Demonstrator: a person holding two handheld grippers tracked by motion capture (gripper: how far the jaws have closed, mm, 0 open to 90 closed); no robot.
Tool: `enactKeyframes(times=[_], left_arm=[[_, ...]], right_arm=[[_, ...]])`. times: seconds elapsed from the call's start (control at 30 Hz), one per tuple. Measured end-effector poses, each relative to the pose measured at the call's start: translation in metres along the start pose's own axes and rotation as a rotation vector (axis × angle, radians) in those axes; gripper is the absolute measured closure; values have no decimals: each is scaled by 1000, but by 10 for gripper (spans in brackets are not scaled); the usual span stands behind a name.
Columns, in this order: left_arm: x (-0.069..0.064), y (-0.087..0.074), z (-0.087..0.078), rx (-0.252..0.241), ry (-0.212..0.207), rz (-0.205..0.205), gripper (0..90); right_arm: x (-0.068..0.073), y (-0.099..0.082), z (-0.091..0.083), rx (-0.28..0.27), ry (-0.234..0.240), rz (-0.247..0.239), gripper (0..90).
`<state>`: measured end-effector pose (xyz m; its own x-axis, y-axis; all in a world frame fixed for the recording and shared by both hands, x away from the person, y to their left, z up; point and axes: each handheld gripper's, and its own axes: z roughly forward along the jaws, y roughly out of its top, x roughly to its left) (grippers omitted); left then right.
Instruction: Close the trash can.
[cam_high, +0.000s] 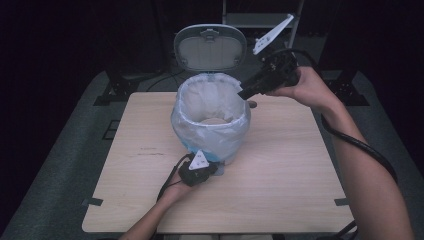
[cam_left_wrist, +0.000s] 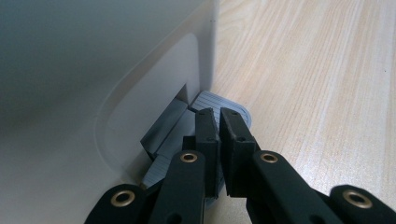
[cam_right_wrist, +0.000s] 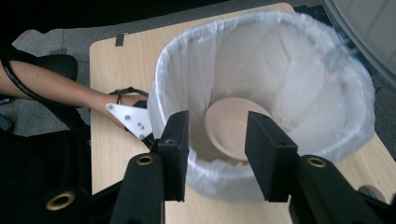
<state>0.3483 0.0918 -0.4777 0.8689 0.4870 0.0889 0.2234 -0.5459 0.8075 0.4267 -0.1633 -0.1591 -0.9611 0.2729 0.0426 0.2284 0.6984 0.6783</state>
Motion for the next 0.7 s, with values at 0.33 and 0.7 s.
enactKeyframes(times=[0.33, 0.7], left_arm=[[0, 3, -1, 21, -5, 13, 821], [-4, 18, -31, 3, -60, 26, 642]], right_arm=[[-1, -50, -8, -16, -14, 62, 493], [-8, -113, -4, -46, -21, 161, 442]])
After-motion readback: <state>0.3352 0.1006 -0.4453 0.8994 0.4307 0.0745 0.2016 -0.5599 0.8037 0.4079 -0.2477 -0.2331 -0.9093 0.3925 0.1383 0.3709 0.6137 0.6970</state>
